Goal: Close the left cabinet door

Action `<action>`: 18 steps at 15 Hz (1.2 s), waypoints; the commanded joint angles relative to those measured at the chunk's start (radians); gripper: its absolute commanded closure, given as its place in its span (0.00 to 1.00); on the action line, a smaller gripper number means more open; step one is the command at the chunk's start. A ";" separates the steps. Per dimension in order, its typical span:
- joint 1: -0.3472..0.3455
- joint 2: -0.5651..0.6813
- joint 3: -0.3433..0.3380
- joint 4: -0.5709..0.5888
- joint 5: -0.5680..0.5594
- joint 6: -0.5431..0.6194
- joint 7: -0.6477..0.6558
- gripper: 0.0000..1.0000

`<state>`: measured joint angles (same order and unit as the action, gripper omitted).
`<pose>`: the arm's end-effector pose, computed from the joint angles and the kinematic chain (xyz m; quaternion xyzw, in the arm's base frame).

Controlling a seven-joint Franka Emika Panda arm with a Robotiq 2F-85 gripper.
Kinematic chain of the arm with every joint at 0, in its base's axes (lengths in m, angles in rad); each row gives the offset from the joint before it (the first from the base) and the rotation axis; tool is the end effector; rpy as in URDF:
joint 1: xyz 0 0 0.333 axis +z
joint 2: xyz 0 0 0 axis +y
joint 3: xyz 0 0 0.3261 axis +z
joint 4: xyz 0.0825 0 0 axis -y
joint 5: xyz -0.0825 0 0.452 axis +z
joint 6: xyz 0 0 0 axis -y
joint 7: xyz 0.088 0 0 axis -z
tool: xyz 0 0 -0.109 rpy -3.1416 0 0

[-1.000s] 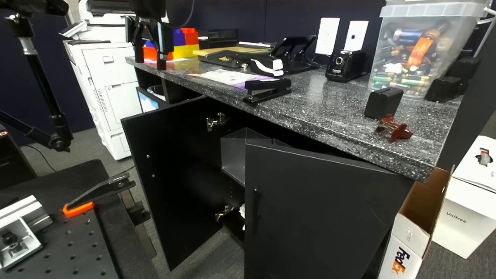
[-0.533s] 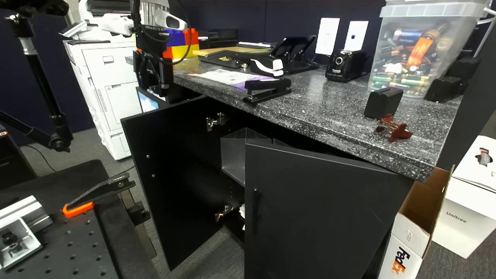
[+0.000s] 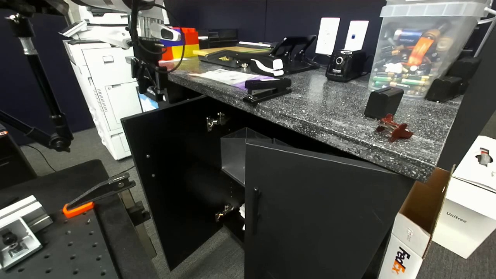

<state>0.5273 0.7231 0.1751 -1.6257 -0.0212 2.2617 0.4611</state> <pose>0.5704 0.4673 0.1549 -0.9921 -0.1080 0.0597 0.0213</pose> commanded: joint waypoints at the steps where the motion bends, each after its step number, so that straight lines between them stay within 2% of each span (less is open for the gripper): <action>1: 0.026 0.052 -0.011 0.041 0.000 0.028 0.030 0.00; 6: 0.024 0.063 -0.015 0.018 0.038 0.039 0.088 0.00; 12: 0.029 0.016 -0.034 -0.031 0.020 0.008 0.167 0.00; 18: 0.004 -0.021 -0.057 -0.199 0.020 0.035 0.220 0.00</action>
<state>0.5395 0.7531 0.1376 -1.7081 -0.0075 2.2932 0.6491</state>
